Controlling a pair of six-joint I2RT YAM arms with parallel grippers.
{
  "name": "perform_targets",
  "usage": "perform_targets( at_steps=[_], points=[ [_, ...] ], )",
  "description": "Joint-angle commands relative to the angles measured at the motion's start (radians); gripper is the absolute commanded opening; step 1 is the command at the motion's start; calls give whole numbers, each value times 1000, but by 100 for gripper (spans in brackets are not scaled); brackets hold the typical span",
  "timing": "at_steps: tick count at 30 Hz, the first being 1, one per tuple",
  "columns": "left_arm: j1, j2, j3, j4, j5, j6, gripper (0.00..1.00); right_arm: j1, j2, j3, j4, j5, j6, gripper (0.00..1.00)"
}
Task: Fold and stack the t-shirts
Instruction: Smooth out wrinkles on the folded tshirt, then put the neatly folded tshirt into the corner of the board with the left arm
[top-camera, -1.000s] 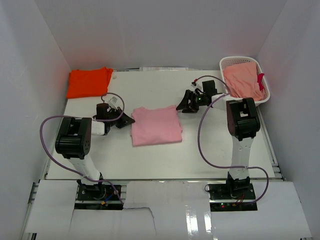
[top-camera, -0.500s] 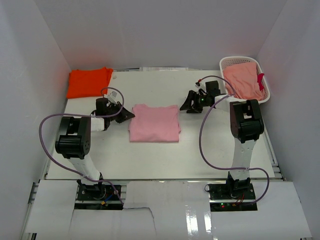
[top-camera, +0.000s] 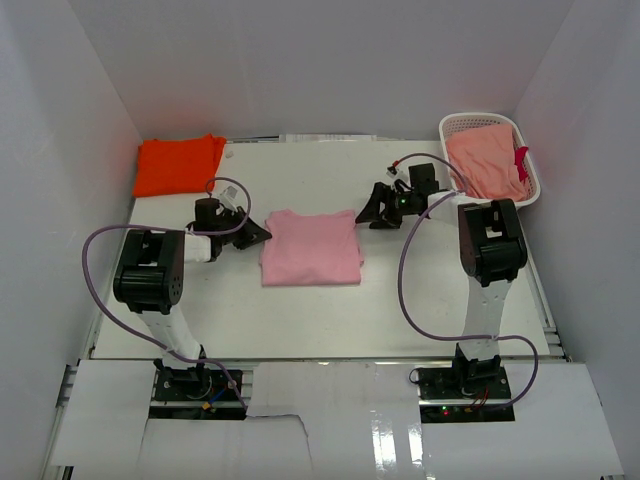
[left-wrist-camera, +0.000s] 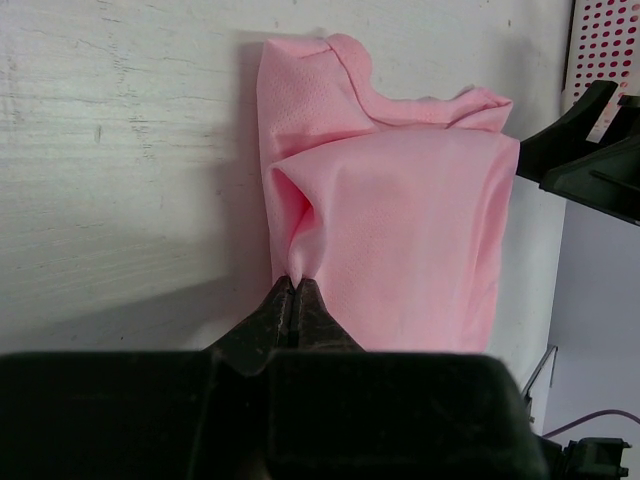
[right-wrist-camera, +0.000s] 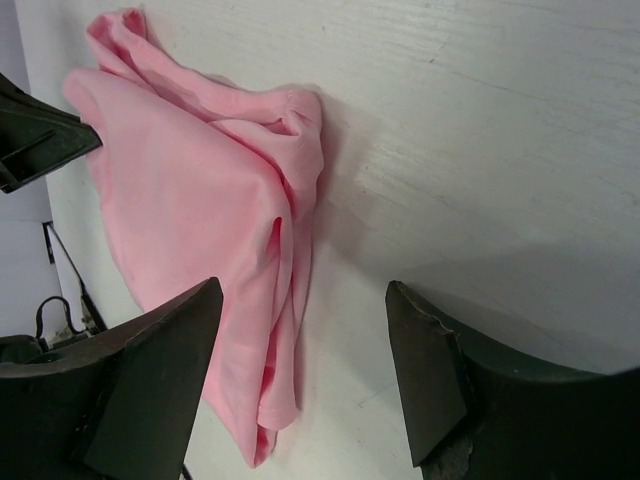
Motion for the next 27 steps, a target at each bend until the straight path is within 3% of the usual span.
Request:
perform_targets(
  at_steps=[1, 15, 19, 20, 24, 27],
  points=[
    [-11, -1, 2, -1, 11, 15, 0, 33, 5, -21, 2, -7, -2, 73],
    [-17, 10, -11, 6, 4, 8, 0, 84, 18, -40, 22, 6, 9, 71],
    [-19, 9, -14, 6, 5, 8, 0, 87, 34, -30, 25, 0, 18, 60],
    [-17, 10, -15, 6, 4, 8, 0, 86, 39, -28, 28, -4, 19, 53],
    [-19, 15, -15, 8, 8, 8, 1, 93, 59, -21, 37, -12, 29, 49],
    [-19, 18, -17, 11, 5, 8, 27, 93, 70, -13, 37, -18, 29, 46]
  ],
)
